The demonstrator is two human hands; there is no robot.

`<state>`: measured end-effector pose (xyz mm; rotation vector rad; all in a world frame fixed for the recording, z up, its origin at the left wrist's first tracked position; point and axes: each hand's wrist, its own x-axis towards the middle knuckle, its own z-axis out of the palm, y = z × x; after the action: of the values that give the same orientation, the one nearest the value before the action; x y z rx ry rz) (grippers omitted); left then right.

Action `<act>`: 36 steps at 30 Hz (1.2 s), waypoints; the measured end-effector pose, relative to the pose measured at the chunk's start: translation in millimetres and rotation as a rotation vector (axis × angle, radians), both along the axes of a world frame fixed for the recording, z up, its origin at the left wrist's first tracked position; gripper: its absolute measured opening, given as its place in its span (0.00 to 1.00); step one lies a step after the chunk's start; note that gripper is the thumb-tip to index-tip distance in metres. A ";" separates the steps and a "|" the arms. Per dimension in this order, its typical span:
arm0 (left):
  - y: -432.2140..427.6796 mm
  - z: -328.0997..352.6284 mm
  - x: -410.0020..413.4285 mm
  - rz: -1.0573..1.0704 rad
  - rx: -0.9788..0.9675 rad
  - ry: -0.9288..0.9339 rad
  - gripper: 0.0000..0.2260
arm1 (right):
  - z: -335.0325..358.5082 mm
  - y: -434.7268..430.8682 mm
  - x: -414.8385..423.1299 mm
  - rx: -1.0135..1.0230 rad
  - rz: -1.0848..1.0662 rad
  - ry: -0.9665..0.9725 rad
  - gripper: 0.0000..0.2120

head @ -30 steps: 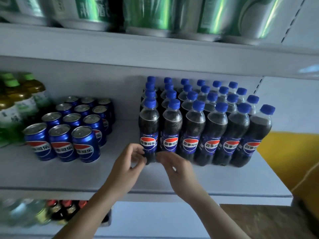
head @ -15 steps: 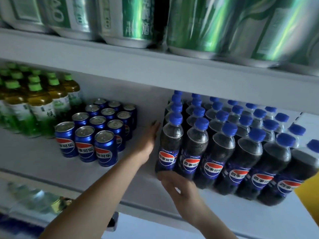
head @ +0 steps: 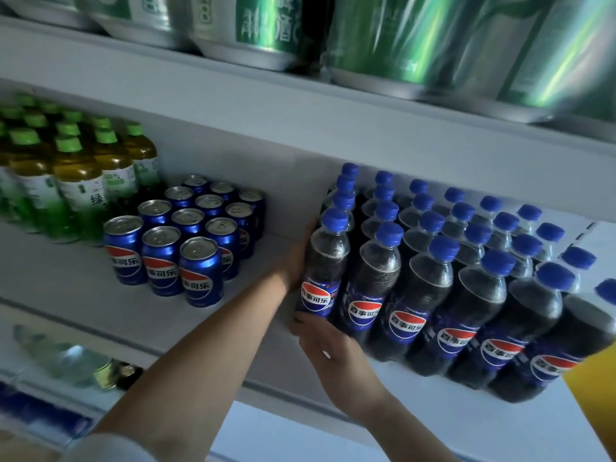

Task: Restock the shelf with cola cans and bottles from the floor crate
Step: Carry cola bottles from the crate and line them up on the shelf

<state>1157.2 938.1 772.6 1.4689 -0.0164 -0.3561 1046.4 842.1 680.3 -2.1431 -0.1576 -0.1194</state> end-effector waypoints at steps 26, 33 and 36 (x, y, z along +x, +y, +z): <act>336.6 -81.1 42.7 0.239 0.458 -0.476 0.54 | -8.1 181.3 72.9 0.367 -0.189 -0.041 0.40; 320.7 -89.4 89.3 -0.164 0.171 -0.444 0.53 | -6.2 211.2 110.8 0.555 -0.256 -0.172 0.45; 314.0 -101.3 93.7 -0.090 0.064 -0.491 0.55 | -6.2 218.8 117.2 0.640 -0.283 -0.181 0.43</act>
<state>1250.9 1252.0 671.4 1.5915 -0.4691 -0.0612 1163.6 1060.9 674.0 -1.5014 0.0766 -0.4647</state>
